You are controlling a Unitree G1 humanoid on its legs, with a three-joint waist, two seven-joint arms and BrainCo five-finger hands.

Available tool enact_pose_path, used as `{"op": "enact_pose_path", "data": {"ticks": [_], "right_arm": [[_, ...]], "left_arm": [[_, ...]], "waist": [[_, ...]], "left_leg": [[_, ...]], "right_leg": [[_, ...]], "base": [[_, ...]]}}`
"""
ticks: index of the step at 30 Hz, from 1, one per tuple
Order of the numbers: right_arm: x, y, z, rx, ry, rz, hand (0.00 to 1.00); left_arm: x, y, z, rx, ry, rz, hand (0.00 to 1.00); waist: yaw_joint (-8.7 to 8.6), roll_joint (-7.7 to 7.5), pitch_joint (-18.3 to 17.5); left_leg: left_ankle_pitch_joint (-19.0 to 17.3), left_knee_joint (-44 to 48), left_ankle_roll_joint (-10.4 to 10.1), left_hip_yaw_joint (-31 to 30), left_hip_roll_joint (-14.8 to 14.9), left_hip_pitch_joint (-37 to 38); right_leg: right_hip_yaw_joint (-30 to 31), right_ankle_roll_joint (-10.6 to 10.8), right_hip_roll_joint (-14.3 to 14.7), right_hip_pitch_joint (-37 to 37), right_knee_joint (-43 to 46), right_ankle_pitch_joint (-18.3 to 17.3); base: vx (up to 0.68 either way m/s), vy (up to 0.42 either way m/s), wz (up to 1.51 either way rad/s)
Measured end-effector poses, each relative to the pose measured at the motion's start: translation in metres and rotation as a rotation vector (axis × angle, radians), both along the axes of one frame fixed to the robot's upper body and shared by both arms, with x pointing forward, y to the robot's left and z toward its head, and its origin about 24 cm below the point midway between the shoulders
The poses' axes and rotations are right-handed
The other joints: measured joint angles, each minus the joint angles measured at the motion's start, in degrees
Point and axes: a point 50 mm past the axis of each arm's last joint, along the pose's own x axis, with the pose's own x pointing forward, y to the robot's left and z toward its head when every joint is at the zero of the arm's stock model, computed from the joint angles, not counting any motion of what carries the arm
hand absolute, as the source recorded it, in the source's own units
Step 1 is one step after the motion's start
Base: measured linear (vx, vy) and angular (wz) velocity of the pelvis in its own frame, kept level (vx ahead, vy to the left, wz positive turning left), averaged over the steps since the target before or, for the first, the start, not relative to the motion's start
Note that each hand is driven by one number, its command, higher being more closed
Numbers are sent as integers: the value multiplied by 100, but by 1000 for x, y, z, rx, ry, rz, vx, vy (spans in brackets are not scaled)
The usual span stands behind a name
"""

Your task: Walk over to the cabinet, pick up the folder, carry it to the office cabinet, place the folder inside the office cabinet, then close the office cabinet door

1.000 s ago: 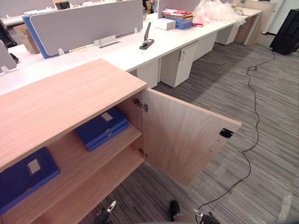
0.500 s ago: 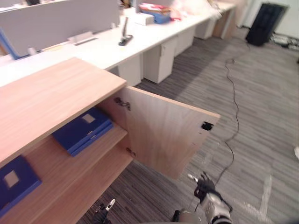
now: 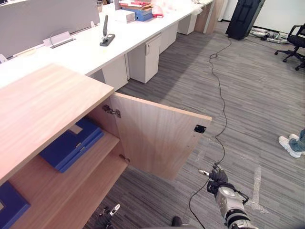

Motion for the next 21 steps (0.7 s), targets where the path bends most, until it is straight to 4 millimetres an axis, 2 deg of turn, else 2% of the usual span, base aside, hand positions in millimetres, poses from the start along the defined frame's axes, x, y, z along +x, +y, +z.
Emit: {"op": "enact_pose_path", "data": {"ticks": [3, 7, 11, 15, 21], "right_arm": [[22, -5, 18, -27, -63, 13, 0], [59, -14, 56, -112, -170, 71, 0], [83, -2, 78, -150, -239, 153, 0], [97, 6, 84, -152, -235, 190, 0], [116, 3, 97, -119, -206, 146, 0]], "left_arm": [[-3, 4, 0, 10, 10, -6, 0], [-19, 3, -3, 4, 52, -1, 0], [-26, 5, -4, -3, 66, 21, 0], [-30, 5, -4, -3, 76, 21, 0], [-31, 6, -4, -3, 76, 23, 0]], "waist": [[12, 66, 5], [52, 213, 31], [118, 213, 32], [214, 207, 37], [322, 165, 82]], "left_leg": [[11, 18, 18, 6, -38, -86], [12, 32, 18, -67, -24, -75], [23, 32, 3, -111, 18, -63], [36, 29, 17, -197, -3, -61], [154, -73, -11, -344, -1, -62]], "right_leg": [[10, -4, 5, 10, -232, 156], [-13, -21, 95, 210, -602, 329], [-57, -46, 175, 404, -955, 499], [-134, -69, 185, 595, -1285, 686], [-244, -106, 179, 607, -1286, 713]], "base": [[-17, 45, -4], [0, 0, 0], [-17, -16, 2], [-56, -13, 8], [-63, -15, 10]]}}
